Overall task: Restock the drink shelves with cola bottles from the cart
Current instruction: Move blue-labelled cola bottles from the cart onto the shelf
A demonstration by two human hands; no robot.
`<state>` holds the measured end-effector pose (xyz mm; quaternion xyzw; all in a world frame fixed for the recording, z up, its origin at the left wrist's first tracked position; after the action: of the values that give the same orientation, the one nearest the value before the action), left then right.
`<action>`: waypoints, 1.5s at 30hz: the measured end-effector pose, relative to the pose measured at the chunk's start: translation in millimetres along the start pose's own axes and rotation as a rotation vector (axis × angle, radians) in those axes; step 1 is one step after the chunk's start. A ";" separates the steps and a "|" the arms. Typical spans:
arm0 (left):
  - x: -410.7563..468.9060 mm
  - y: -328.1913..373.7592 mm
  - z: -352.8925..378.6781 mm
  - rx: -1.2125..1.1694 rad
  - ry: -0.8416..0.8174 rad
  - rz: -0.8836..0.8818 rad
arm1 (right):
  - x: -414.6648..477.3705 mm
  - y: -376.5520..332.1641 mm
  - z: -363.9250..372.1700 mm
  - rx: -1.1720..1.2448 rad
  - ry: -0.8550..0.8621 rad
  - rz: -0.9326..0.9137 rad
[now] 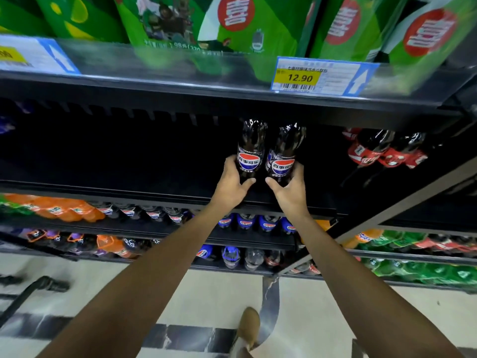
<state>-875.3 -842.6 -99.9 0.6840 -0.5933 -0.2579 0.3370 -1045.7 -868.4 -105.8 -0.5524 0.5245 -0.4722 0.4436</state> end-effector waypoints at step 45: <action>142.2 -17.3 -11.0 0.263 0.590 -0.055 | 172.8 11.4 69.7 -0.047 0.116 -0.203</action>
<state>-832.8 -979.9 -99.4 0.7826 -0.4797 0.0214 0.3961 -978.1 -1041.9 -118.4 -0.5846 0.5015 -0.5335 0.3494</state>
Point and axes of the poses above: each hand's wrist, its own x-axis towards the middle knuckle, its own z-axis out of the palm, y = z × x, the point moved 9 cm from there along x, towards the middle knuckle, and after that the axes turned 11 degrees about x, right-handed, at the moved point
